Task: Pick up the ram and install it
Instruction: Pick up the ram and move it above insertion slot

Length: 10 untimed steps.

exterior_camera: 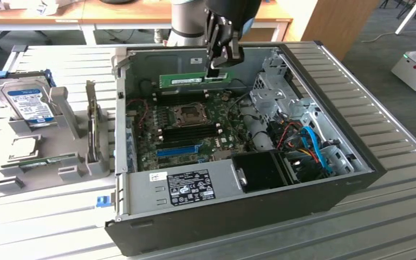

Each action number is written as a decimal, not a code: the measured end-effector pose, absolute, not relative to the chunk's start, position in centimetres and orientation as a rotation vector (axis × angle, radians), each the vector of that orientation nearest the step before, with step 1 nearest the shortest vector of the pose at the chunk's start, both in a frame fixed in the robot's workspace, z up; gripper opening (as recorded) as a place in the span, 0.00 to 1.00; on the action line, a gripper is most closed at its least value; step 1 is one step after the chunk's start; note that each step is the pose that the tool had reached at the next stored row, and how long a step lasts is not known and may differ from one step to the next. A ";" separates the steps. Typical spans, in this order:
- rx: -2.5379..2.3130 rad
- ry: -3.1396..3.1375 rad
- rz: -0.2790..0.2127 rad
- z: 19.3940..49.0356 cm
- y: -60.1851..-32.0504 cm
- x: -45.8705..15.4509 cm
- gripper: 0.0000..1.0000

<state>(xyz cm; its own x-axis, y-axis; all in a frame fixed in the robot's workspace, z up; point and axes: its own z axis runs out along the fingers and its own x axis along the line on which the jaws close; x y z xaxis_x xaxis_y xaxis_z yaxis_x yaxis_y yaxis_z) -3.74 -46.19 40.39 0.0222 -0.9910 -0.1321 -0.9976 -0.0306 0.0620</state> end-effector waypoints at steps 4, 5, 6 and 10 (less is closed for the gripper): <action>-2.211 2.153 0.214 39.6 -46.2 -3.7 0.12; -2.211 2.153 0.214 39.4 -46.2 -3.7 0.12; -2.211 2.153 0.214 39.2 -46.2 -3.7 0.12; -2.211 2.153 0.214 38.0 -46.2 -3.7 0.12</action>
<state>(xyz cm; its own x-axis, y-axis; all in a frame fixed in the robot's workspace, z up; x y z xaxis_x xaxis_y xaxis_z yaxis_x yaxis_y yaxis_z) -3.74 -46.20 37.95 0.0223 -0.9910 -0.1322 -0.9976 -0.0307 0.0619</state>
